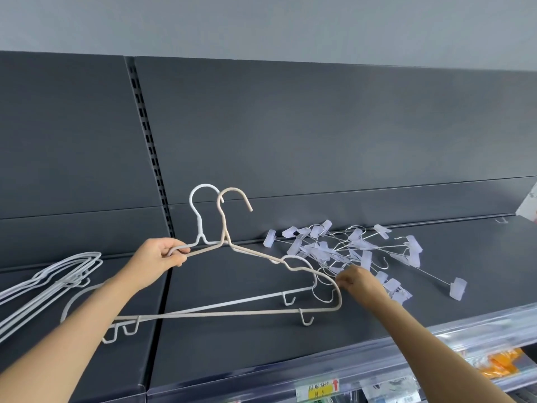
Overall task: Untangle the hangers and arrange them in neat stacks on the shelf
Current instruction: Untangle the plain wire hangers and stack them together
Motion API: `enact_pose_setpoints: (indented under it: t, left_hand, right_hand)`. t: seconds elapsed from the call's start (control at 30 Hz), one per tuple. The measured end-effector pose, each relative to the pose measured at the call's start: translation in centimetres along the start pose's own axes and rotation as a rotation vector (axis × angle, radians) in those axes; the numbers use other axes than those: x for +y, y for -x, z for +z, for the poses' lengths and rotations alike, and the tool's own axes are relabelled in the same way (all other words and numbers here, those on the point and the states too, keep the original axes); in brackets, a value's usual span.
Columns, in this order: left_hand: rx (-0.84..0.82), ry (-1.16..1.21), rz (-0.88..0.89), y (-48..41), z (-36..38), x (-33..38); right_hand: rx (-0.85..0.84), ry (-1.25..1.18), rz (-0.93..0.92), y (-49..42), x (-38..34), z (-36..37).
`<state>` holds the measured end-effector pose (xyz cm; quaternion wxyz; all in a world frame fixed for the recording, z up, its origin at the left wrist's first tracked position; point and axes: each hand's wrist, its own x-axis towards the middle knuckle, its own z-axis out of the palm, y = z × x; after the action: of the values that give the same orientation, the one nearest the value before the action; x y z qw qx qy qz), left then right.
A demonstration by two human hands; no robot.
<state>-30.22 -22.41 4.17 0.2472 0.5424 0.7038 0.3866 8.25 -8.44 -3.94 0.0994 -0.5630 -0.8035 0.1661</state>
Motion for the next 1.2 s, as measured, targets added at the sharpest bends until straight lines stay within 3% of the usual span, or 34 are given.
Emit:
enact_pose_setpoints:
  t: [0.27,0.43,0.73,1.0,1.2]
  left_hand:
    - [0.038,-0.012,-0.008,-0.5,0.4,0.2]
    - [0.069,0.003,-0.005,-0.9,1.1,0.6]
    - [-0.037,-0.044,-0.060,-0.8,-0.5,-0.6]
    - [0.073,0.002,-0.077,0.4,-3.0,-2.8]
    - [0.087,-0.101,-0.036,0.7,-3.2,-3.0]
  right_hand:
    - [-0.009,0.102,-0.134,0.1,0.3,0.8]
    - [0.043,0.010,-0.153,-0.1,1.0,0.6]
    - [-0.016,0.050,-0.084,-0.2,1.3,0.4]
    - [0.041,0.108,0.006,0.4,1.7,-0.1]
    - [0.087,-0.007,0.003,0.6,-1.3,-1.1]
